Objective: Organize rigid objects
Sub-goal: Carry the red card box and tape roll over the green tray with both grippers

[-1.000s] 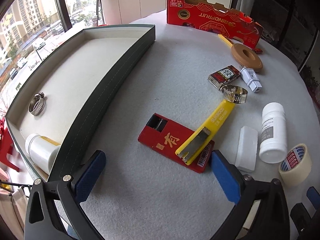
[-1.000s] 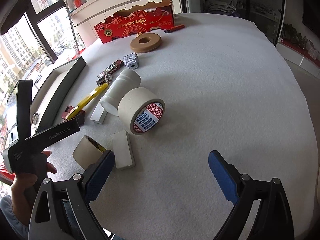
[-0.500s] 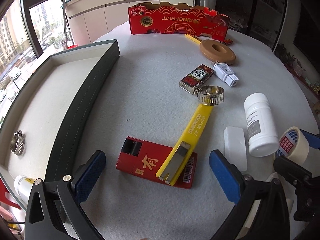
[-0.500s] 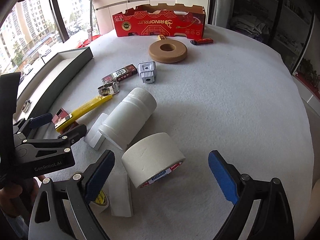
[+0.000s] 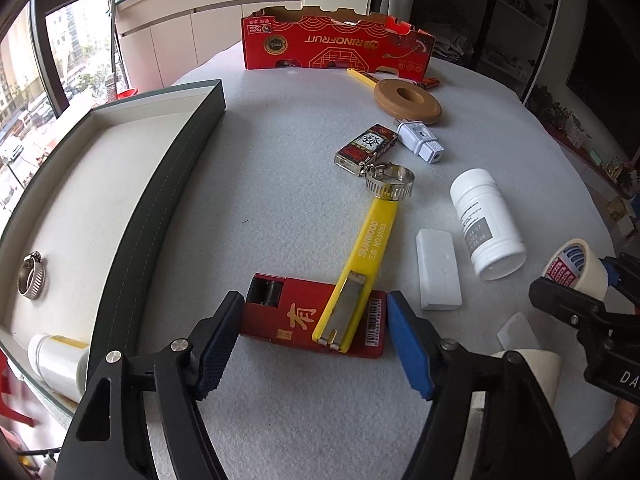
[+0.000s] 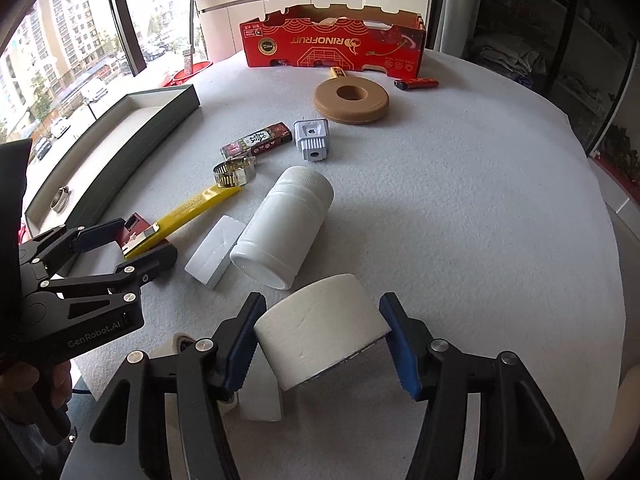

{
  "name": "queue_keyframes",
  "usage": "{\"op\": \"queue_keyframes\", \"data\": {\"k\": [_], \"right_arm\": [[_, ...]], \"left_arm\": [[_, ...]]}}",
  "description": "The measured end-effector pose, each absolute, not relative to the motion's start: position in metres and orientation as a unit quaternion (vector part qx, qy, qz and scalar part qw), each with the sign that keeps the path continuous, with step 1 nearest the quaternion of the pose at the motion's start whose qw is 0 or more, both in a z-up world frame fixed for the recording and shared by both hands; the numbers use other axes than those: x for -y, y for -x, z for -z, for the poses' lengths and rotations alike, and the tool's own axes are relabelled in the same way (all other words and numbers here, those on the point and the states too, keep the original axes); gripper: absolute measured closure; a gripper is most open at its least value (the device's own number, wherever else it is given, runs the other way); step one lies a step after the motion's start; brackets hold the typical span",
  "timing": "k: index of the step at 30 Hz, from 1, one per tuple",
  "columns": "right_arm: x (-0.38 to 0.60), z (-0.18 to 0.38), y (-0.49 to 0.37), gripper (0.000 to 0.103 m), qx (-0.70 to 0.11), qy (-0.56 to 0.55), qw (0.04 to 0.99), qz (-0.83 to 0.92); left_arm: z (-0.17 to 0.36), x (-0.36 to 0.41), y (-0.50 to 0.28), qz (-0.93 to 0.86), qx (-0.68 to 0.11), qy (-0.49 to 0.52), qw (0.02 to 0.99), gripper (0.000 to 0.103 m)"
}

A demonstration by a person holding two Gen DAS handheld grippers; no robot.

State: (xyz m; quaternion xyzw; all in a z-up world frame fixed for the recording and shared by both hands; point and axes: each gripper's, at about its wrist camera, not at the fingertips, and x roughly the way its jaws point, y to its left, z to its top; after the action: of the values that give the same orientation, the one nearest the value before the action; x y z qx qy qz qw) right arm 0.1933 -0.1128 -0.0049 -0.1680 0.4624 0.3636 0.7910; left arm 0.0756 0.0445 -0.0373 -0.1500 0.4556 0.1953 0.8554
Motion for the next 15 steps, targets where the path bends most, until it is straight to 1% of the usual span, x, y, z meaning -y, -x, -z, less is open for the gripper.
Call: {"op": "queue_keyframes", "data": {"k": [3, 7, 11, 15], "right_arm": [[0.124, -0.002, -0.192, 0.043, -0.474, 0.133, 0.791, -0.364], [0.134, -0.007, -0.19, 0.043, -0.486, 0.108, 0.788, -0.362], [0.141, -0.012, -0.191, 0.043, -0.494, 0.083, 0.789, -0.357], [0.148, -0.016, -0.19, 0.043, -0.504, 0.055, 0.785, -0.356]], "left_arm": [[0.032, -0.048, -0.061, -0.185, -0.452, 0.202, 0.849, 0.028], [0.011, -0.048, -0.049, -0.177, -0.432, 0.229, 0.854, 0.028], [-0.014, -0.045, -0.047, -0.173, -0.415, 0.225, 0.864, 0.028], [-0.021, -0.038, -0.039, -0.183, -0.406, 0.221, 0.868, 0.028]]}}
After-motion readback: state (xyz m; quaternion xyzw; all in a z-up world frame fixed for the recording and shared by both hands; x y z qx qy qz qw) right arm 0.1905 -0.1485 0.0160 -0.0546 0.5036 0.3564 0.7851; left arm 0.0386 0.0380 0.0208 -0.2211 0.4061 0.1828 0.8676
